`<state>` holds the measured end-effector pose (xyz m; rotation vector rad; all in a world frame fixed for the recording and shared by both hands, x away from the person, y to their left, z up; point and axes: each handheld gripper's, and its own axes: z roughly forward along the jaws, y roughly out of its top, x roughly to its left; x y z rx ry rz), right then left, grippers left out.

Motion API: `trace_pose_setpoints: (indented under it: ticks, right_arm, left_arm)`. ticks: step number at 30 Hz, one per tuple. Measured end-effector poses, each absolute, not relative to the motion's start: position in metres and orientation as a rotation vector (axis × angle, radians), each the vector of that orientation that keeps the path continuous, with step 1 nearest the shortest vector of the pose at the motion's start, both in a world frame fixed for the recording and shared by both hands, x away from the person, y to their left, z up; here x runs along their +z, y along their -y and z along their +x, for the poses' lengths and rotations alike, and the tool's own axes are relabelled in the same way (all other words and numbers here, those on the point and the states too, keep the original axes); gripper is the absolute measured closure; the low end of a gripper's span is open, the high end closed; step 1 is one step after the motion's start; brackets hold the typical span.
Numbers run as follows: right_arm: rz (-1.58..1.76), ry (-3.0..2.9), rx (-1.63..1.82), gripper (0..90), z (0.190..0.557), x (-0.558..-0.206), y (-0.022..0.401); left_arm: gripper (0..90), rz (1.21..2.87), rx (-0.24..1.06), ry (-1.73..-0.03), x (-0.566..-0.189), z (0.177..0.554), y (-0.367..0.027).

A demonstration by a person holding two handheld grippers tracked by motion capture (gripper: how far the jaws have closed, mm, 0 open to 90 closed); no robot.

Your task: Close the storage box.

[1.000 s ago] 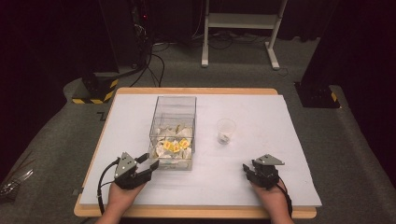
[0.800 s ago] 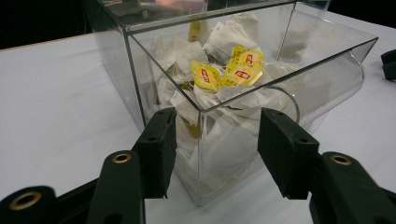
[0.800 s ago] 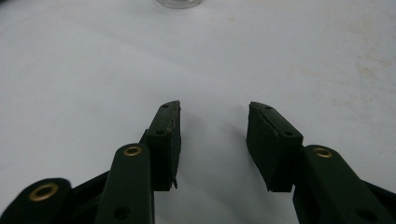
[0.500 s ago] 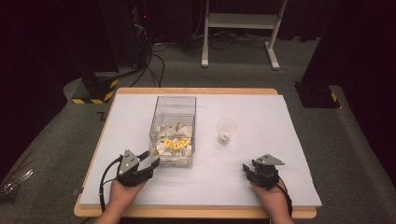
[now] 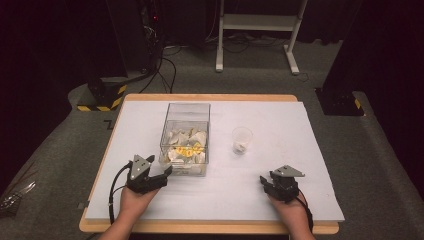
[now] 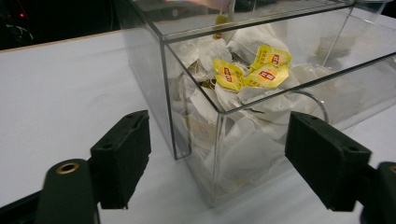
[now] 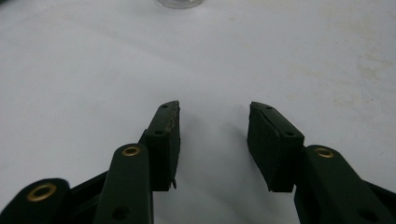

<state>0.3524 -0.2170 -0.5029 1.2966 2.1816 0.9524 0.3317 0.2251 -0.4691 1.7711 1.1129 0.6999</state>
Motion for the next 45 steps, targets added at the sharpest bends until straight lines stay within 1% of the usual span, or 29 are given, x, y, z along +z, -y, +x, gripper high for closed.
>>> trace_pose_setpoints:
  ticks: [2,15,26,45]
  right_arm:
    - [1.3,-2.181,0.954,54.1,0.352,-0.503,0.217]
    - [1.296,-2.182,0.952,54.0,0.352,-0.503,0.217]
    - [1.295,-2.182,0.951,54.0,0.352,-0.503,0.217]
    - [1.295,-2.183,0.952,53.9,0.352,-0.503,0.217]
  left_arm:
    - [20.9,1.772,0.701,-1.114,-0.469,0.333,-0.225]
    - [21.4,1.788,0.726,-1.125,-0.467,0.348,-0.224]
    - [23.7,1.759,0.715,-1.158,-0.473,0.361,-0.223]
    - [24.8,1.713,0.703,-1.225,-0.475,0.384,-0.219]
